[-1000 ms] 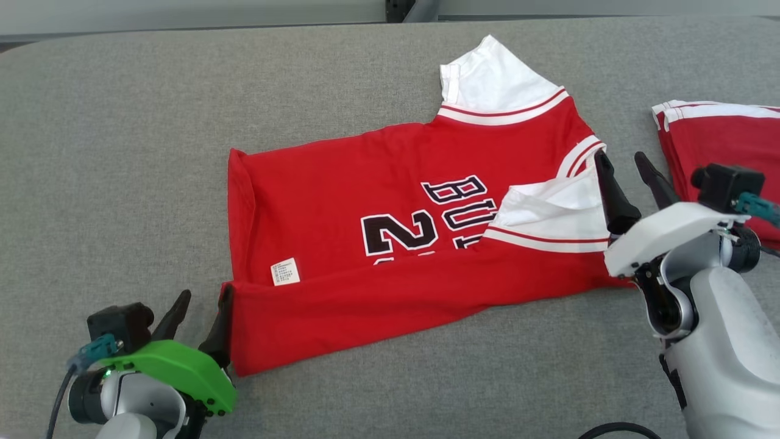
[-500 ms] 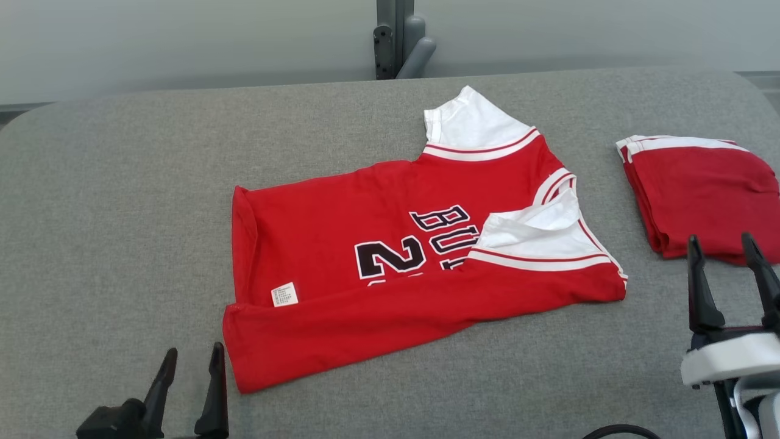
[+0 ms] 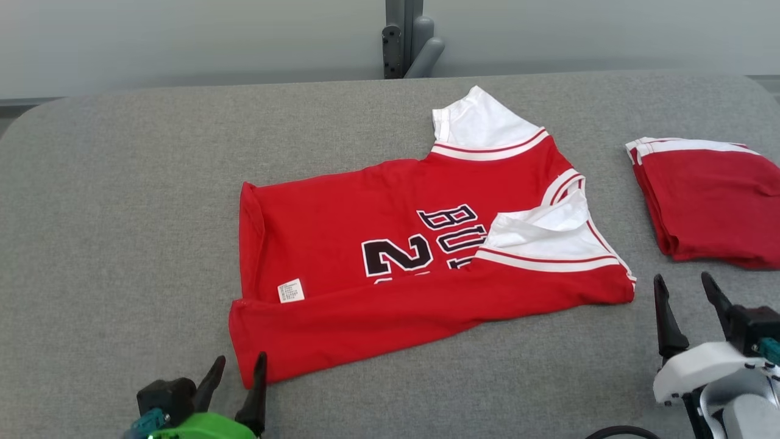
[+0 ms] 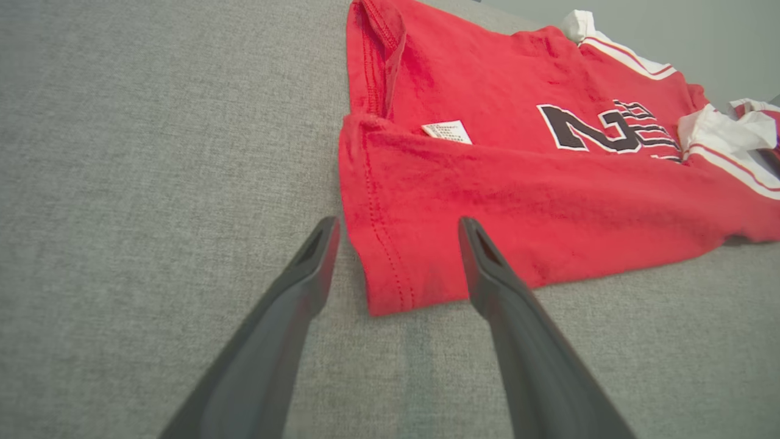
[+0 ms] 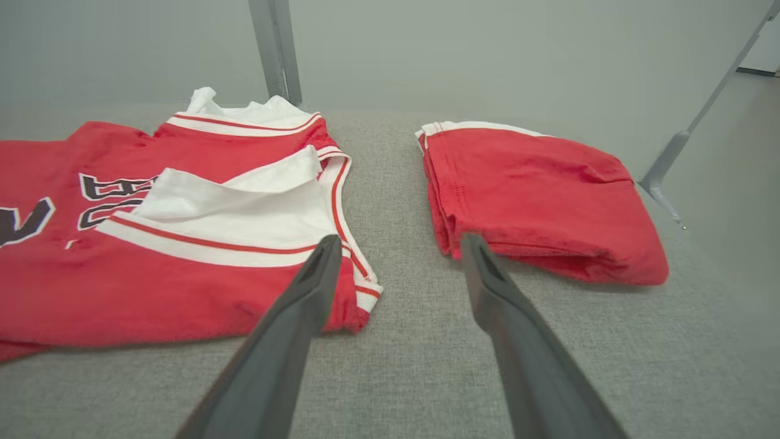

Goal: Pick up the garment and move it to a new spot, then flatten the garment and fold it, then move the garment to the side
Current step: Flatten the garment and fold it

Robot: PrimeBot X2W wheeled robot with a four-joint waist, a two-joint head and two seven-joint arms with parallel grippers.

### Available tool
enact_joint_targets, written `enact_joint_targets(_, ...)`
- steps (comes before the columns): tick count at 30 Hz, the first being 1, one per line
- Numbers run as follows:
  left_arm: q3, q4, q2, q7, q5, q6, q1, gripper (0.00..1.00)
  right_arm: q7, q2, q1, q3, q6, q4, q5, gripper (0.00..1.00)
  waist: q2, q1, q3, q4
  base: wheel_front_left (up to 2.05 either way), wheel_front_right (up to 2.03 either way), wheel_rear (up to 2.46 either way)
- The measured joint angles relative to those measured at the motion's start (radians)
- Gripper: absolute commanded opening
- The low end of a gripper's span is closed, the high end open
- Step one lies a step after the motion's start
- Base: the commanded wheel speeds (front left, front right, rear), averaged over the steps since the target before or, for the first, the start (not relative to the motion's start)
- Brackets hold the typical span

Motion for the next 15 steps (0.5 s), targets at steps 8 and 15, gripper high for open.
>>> enact_joint_targets(8,-0.014,0.106,-0.005,0.079,-0.013,-0.013,-0.121,1.0,0.02,-0.056,-0.198,0.112,0.0,0.249,0.016,1.0,0.0,0.0,0.064,0.017,0.0,0.0,0.0)
enact_joint_targets(15,-0.023,0.131,-0.023,0.12,-0.056,-0.039,-0.133,1.0,0.046,-0.08,-0.252,0.187,0.0,0.373,0.068,1.0,0.0001,0.0,0.081,0.048,0.0,0.0,0.0)
